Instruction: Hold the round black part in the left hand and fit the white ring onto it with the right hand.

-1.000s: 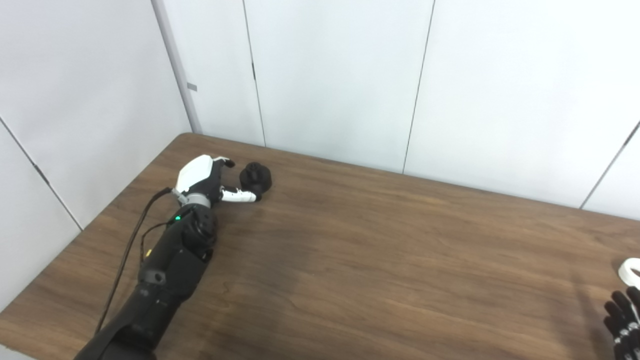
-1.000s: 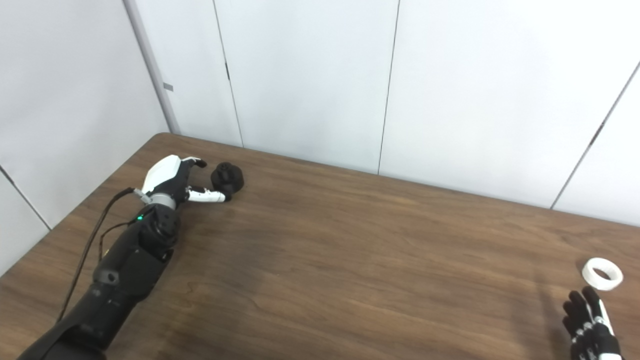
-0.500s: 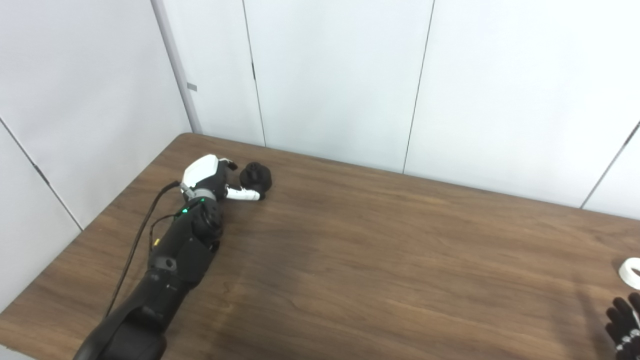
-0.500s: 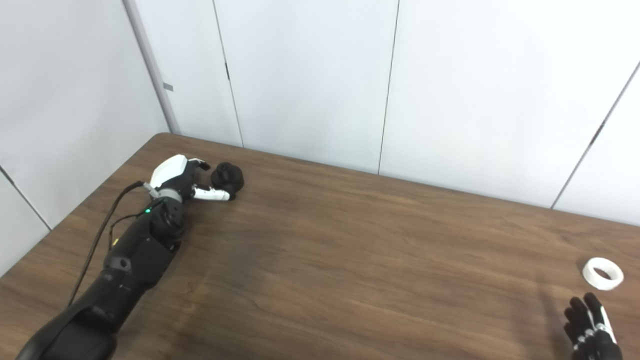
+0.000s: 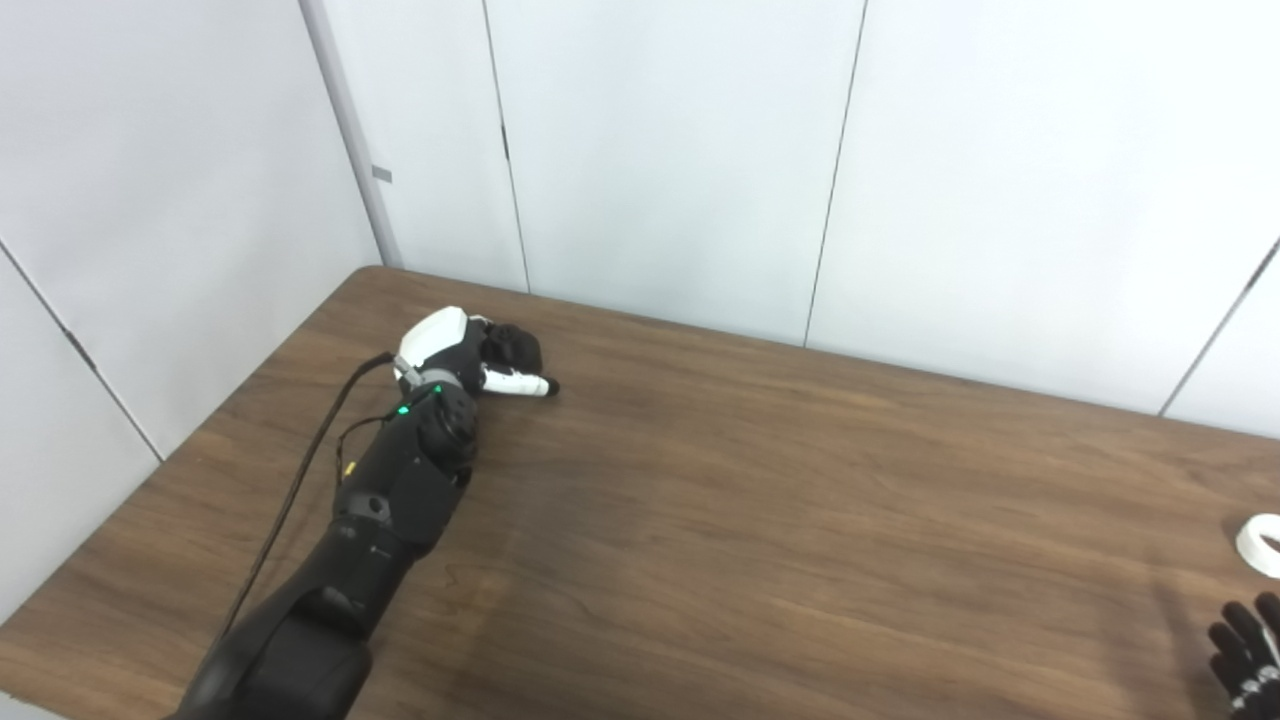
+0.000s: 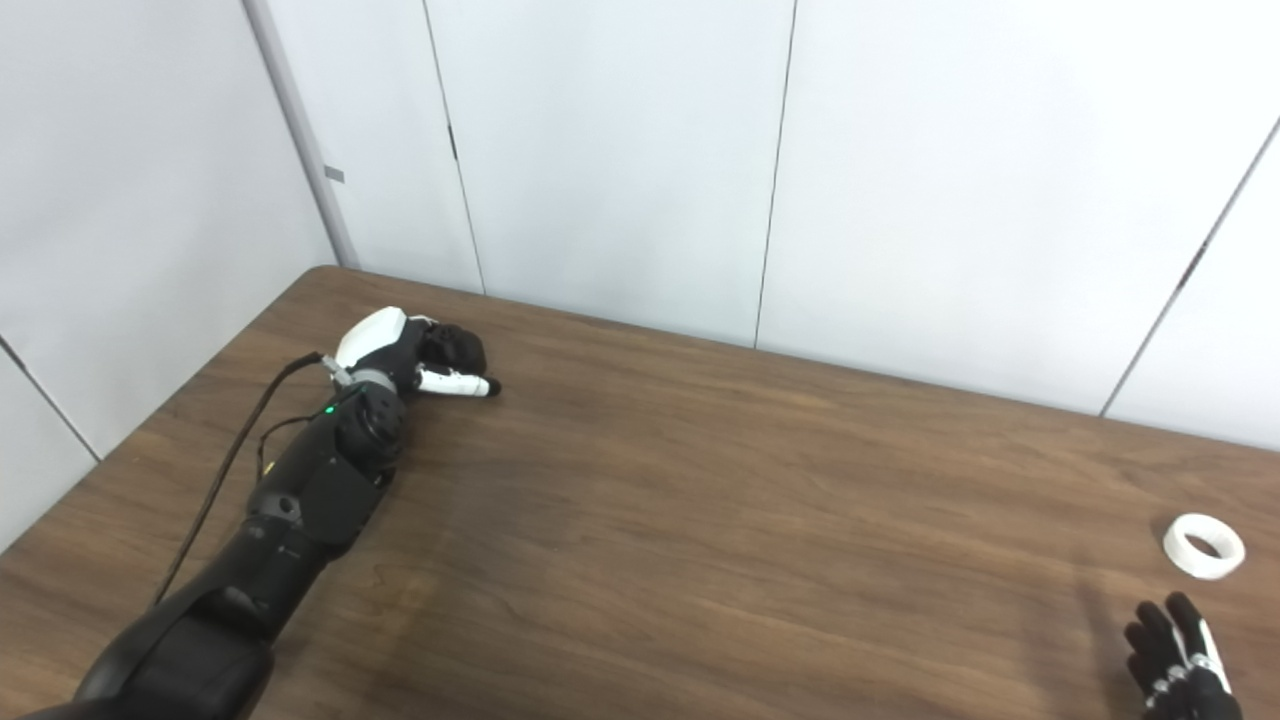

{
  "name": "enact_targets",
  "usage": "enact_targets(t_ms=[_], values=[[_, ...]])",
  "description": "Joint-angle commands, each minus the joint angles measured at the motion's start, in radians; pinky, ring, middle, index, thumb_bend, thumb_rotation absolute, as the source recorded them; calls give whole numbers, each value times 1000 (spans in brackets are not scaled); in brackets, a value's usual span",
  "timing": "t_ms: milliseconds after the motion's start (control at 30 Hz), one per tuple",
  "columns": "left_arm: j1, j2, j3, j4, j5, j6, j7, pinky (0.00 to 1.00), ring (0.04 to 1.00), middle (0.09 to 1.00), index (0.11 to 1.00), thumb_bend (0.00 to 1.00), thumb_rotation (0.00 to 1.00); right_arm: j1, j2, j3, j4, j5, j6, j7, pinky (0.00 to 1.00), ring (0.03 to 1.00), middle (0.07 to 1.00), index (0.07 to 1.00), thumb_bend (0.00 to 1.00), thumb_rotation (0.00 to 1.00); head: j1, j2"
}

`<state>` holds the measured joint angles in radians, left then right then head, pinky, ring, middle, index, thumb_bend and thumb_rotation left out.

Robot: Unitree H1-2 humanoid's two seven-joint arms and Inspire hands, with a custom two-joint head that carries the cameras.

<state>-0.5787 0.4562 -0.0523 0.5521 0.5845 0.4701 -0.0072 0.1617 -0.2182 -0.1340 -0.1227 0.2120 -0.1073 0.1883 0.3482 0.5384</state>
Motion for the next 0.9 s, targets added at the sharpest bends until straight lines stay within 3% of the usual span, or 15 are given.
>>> enact_targets(t_ms=[0,867], values=[[-60,25,12,-7,23,-1,7,1000,998,934,839,958,393,42,15,6,26,5,4,-3,1000,965,967,995,524,1000,1,1],[-60,22,75,3,127,-1,-33,1000,973,914,786,944,397,38,12,5,39,10,-7,3,1000,957,964,991,513,1000,15,8]])
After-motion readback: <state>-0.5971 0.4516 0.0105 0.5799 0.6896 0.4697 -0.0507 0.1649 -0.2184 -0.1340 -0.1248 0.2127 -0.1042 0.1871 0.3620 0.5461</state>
